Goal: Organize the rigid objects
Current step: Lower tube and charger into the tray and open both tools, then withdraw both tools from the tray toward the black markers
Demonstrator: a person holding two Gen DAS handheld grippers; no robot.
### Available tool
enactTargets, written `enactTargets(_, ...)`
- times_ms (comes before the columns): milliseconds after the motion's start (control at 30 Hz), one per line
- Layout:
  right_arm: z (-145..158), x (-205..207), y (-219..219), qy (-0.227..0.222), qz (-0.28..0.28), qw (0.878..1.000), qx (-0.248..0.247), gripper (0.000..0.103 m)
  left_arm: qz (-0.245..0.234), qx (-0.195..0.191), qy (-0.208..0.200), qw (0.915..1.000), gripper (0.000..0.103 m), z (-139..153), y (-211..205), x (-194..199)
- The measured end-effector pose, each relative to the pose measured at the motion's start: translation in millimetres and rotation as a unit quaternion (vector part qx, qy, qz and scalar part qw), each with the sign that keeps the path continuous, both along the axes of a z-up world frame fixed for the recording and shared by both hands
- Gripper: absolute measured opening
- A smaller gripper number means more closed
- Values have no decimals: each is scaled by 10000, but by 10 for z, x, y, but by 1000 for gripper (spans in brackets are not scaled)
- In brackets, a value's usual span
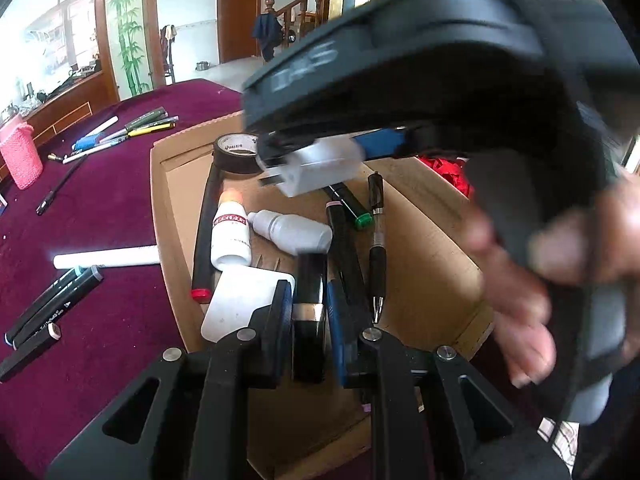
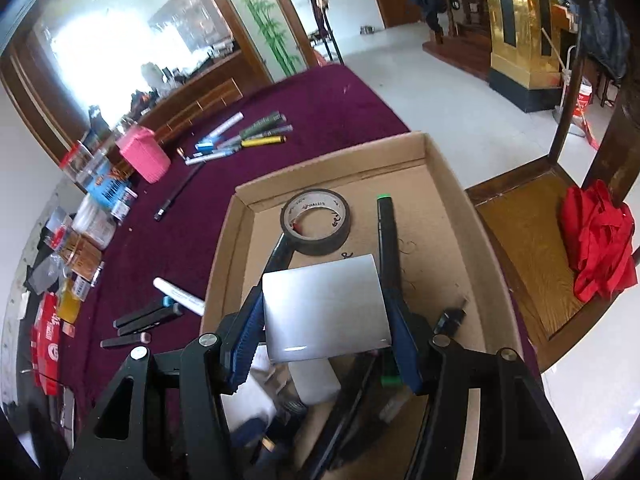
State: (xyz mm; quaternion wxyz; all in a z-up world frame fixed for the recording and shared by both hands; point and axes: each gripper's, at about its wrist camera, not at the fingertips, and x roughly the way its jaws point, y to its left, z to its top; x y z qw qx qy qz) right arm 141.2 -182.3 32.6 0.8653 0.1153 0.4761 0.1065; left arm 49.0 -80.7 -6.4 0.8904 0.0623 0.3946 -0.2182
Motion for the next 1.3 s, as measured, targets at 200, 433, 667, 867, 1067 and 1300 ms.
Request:
enactTargets(200, -182, 191, 99, 307, 133, 9992, -220, 53, -33, 55, -97, 9999, 15, 9, -22, -53)
enactTargets(433, -261, 325, 184, 431, 220, 9980, -398, 53, -48, 285, -291, 9992, 15, 7, -97, -114)
enactTargets(667, -242, 343, 171, 508, 192, 9979, -344, 54, -33, 227, -245, 9994, 16, 10, -79, -121)
enactTargets(867, 4, 133, 34, 116, 37, 9999, -86, 57, -194, 249, -592, 9977, 42, 96, -109, -214)
enactTargets(1067, 342, -352, -317, -646, -530, 9964, 130, 57, -463, 214, -1220, 9912, 73, 227, -181, -471)
enactTargets(1300, 594, -853, -597, -1165, -1044, 9871, 349, 60, -505, 135, -1517, 9870, 73, 340, -141, -586)
